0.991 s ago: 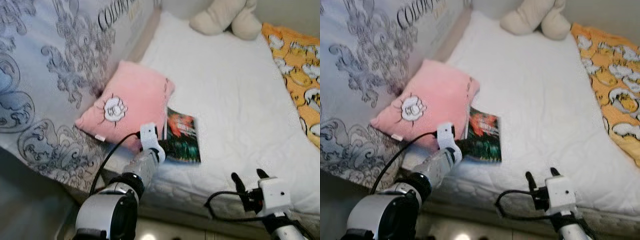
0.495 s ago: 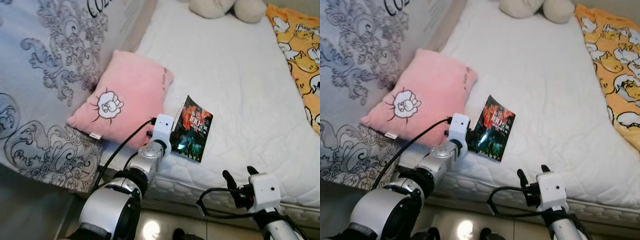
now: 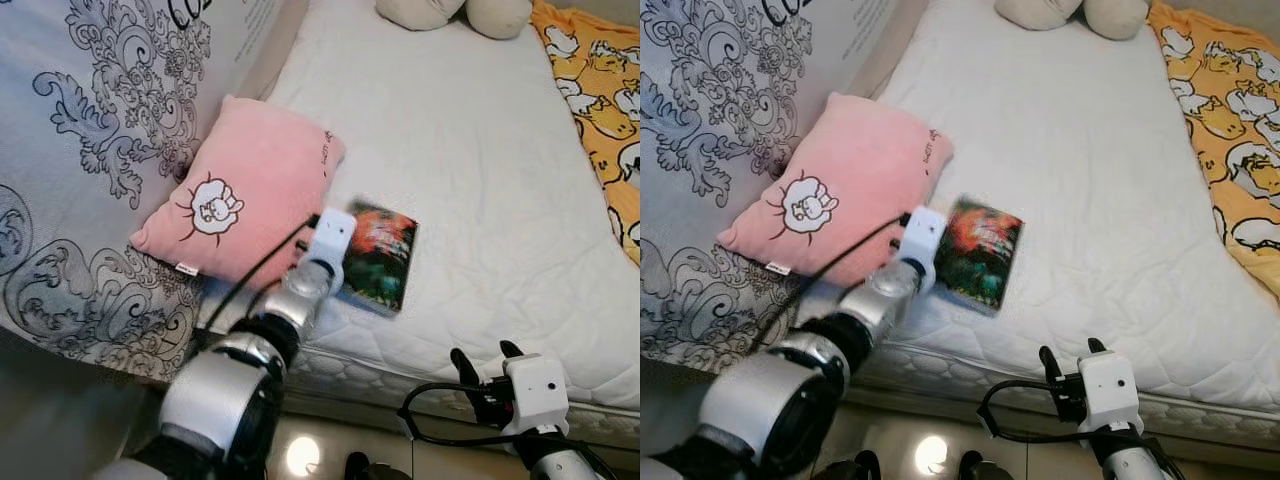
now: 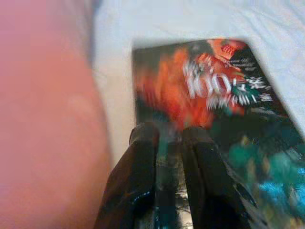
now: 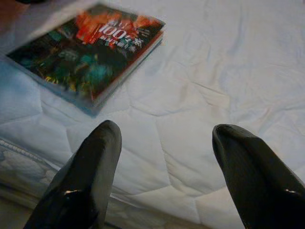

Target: Clean up the room

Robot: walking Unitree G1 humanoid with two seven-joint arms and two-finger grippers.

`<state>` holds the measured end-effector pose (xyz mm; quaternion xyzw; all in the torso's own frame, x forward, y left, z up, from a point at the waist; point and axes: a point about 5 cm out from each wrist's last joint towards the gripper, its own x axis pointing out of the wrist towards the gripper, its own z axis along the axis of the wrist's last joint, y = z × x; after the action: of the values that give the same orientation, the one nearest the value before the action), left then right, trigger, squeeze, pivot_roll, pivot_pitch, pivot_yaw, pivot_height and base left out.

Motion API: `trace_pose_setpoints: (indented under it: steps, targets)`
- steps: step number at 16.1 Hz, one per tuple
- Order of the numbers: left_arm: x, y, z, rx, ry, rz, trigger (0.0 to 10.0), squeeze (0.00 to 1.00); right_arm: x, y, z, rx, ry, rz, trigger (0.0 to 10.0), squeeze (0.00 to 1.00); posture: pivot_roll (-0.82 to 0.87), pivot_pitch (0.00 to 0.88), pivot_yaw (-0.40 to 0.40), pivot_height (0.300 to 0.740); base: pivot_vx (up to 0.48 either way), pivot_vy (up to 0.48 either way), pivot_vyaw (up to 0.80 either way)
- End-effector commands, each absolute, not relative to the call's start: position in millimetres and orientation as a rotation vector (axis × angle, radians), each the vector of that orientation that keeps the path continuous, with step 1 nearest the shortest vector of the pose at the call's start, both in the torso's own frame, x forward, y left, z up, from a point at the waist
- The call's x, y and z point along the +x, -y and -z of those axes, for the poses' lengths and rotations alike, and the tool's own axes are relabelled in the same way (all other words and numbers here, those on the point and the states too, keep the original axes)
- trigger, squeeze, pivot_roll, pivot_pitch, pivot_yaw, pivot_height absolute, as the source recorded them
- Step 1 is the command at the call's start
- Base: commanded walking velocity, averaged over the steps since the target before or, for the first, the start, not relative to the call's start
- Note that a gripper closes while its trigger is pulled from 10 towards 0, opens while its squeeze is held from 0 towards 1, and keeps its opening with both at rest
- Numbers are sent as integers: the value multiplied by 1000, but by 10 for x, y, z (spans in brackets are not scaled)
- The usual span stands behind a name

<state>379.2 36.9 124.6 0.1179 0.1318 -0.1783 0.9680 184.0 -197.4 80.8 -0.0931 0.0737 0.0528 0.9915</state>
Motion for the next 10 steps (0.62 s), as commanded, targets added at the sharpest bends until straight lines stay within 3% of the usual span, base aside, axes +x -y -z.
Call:
trace_pose_setpoints:
  steps: [1,4,7,8,9,10]
  targets:
    - [3788,-382,-1220,266,-290,356,10000,1000,1829,2029,-784,-204,-172,-89,10000,0,-200,241,-74,740,0,0,0]
    - [3816,-521,-1204,266,-295,293,10000,1000,1896,2021,-779,-206,-169,-94,10000,0,-186,224,-76,740,0,0,0]
    - [3839,-500,-1293,343,-206,346,10000,1000,1996,1978,-754,-191,-143,-77,10000,0,-136,159,-46,740,0,0,0]
    - [3844,-494,-1338,321,-155,375,10000,678,2036,1961,-804,-182,-110,-69,10000,0,-115,137,-36,740,0,0,0]
    - [3826,-507,-1425,270,-27,449,10000,0,2136,1947,-871,-148,-53,-36,10000,0,-71,81,-11,740,0,0,0]
    - [3771,-514,-1440,253,50,502,10000,0,2191,1971,-850,-123,-45,-3,10000,0,-47,50,5,740,0,0,0]
